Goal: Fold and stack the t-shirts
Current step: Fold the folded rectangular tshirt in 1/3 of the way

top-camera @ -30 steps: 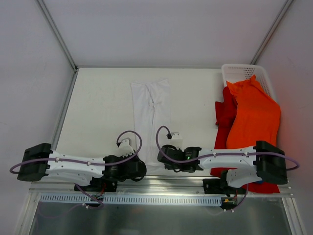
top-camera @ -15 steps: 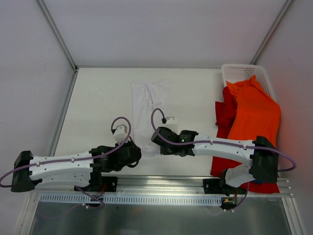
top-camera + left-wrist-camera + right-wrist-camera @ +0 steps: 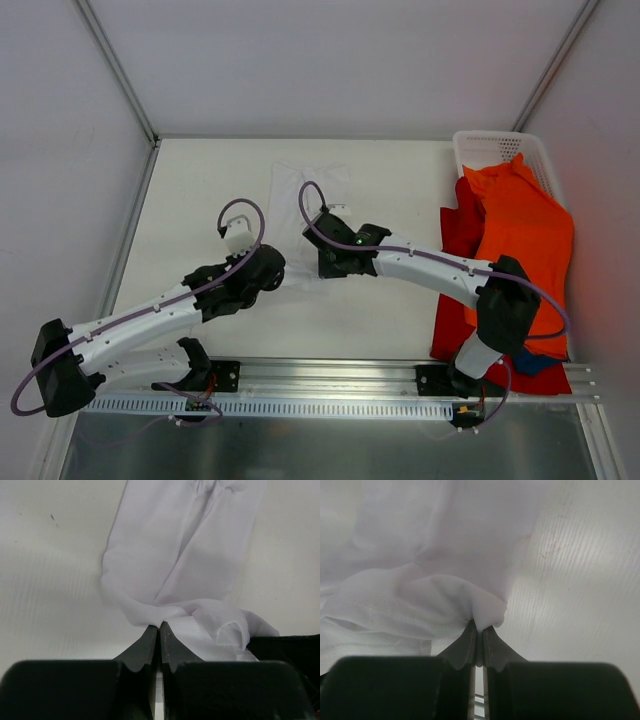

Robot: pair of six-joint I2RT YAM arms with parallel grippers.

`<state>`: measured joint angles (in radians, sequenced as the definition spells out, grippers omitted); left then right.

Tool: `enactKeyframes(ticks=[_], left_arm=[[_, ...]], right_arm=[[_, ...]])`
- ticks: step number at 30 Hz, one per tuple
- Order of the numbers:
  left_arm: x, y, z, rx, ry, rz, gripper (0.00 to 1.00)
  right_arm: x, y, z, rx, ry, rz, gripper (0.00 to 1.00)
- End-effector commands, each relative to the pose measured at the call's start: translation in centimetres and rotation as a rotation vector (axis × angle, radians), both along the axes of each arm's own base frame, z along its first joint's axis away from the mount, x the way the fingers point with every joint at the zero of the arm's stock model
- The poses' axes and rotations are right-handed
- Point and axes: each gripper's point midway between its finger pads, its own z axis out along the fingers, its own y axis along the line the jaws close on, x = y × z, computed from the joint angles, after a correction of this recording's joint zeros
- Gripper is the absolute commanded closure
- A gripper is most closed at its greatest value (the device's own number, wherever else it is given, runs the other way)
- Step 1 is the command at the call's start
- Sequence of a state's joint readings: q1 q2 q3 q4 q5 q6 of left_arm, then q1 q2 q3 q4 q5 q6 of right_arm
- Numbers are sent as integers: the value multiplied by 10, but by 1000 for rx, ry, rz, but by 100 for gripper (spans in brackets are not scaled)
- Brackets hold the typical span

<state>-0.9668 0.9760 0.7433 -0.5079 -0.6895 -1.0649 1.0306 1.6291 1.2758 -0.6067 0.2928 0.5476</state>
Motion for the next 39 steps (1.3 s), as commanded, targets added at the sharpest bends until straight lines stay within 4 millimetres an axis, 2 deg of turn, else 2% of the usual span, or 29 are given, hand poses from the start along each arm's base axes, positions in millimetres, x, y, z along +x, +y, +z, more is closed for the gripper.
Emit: enactKeyframes(ticks=[1,5,9,10,12,14,21,32,39], left_arm=[[22,-4,17,28,-34,-12,100],[46,-9,17,30,-30,-6,100],[76,-5,21,20,-27,14,100],[82,-10,18,13,-17,1,100],[93,-12,23,13,-24,-7,100],[104,-11,17,21,-8,-8,100],[135,-9,7,-9,10,18,100],[177,-25,-18,-23,40,12,100],[194,-28,-36,-44,60,22,100]], right_arm=[[15,-4,-1,-67,15,65,100],[45,7,4,-60,2,61,100],[67,15,6,-47,3,60,100],[76,15,12,-37,-7,52,100],[82,17,9,-47,-2,52,100],[90,18,13,-40,-14,47,99],[108,13,9,-48,-7,29,100],[140,-3,-13,-73,20,-32,100],[164,-8,-33,-92,35,-51,99]])
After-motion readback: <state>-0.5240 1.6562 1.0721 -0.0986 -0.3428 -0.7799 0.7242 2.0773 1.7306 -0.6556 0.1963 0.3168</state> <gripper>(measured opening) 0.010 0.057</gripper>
